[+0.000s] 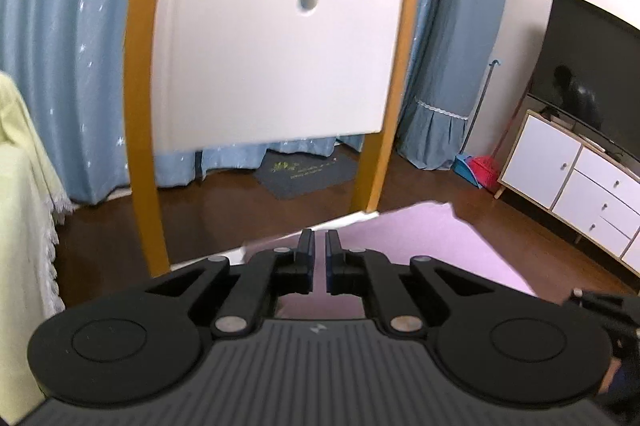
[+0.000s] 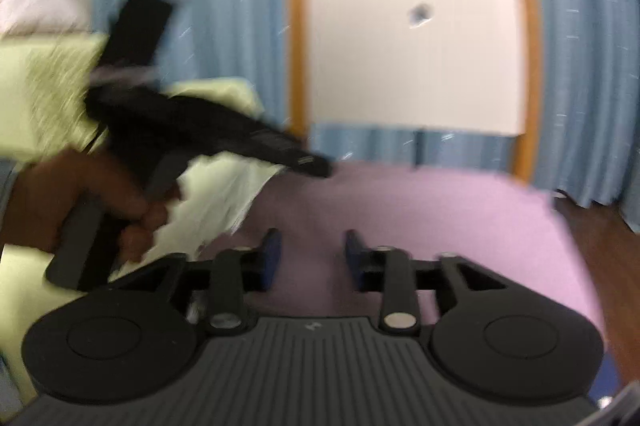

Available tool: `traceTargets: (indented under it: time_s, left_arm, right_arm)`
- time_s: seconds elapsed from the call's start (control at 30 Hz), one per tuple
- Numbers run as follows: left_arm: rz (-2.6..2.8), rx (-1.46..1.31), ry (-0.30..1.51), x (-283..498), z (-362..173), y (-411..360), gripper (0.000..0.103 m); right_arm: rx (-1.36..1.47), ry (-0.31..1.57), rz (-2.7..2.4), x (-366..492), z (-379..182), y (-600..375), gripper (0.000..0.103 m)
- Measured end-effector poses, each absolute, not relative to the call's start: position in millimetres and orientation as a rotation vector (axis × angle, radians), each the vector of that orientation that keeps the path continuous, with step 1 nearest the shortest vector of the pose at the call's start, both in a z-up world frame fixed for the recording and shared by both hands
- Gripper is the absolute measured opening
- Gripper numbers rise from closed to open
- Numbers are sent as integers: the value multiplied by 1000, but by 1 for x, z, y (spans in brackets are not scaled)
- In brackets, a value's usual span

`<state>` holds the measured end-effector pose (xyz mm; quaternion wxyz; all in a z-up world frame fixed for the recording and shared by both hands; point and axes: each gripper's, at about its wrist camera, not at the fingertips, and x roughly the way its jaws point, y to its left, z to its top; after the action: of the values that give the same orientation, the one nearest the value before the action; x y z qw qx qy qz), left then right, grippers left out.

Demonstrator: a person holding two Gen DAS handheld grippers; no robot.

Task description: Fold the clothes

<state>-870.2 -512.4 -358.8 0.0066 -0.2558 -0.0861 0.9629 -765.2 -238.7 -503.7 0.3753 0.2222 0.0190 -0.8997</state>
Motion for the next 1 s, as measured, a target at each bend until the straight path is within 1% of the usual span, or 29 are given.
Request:
traceTargets:
  time_s: [0.07,0.1,0.13,0.17,0.2,0.23,0.27,0.3,0.33,0.37,0.4,0.53,0.67,0.77,0.8,0.87,0.93,0.97,1.0]
  left_arm:
    - [3004,-907,-298,-875,-369,-509,8]
    - [3008,-965,-320,-877,-372,-508,8]
    - [3016,-1008,-341,-877,-371,-507,8]
    - [3031,-1031,-362,-876,-365,-505,12]
    - [3046,-1072,-386,-875,-357,-502,32]
    - [3057,-1126,-413,-873,-349,-500,46]
    - [3067,-1181,-459,-870,-341,-496,67]
    - [3075,-1236,-536,-862,-330,-491,76]
    - [3076,-1259,-598,-853,-322,-488,76]
    - [3078,-1290,-637,-844,-315,-483,76]
    - [3093,-1356,-666,-832,-305,-471,76]
    - [3192,-1548,-675,-792,-275,-419,76]
    - [3266,-1590,-736,-757,-245,-373,77]
    - [3292,-1656,-721,-732,-205,-323,79]
    - [3307,-1658,-705,-726,-191,-308,81]
    - [3355,-1622,-678,-712,-157,-278,86]
    - [3389,-1567,-673,-701,-133,-256,92]
    - [3400,-1531,-684,-696,-124,-246,97]
    - [3412,-1487,-693,-688,-110,-233,100]
  right_arm:
    - [615,49,-2323,-772,-501,-231,43]
    - [666,57,-2310,-776,-507,-231,48]
    - [717,66,-2297,-780,-514,-231,49]
    - [753,70,-2284,-783,-517,-231,49]
    - [757,66,-2273,-785,-515,-229,49]
    - [761,57,-2269,-788,-509,-226,50]
    - [769,35,-2276,-791,-497,-220,55]
    - [791,2,-2277,-792,-488,-212,60]
    - [812,-32,-2277,-794,-478,-204,70]
    - [840,-62,-2272,-795,-470,-196,73]
    - [881,-86,-2258,-795,-464,-187,75]
    - [1052,-157,-2184,-795,-445,-153,77]
    - [1139,-226,-2086,-782,-415,-104,80]
    - [1085,-194,-2078,-767,-383,-69,94]
    - [1065,-181,-2081,-762,-373,-58,98]
    - [995,-149,-2107,-744,-335,-32,102]
    - [939,-135,-2140,-729,-299,-9,102]
    - [909,-139,-2160,-723,-280,3,102]
    - [898,-145,-2161,-722,-273,8,102]
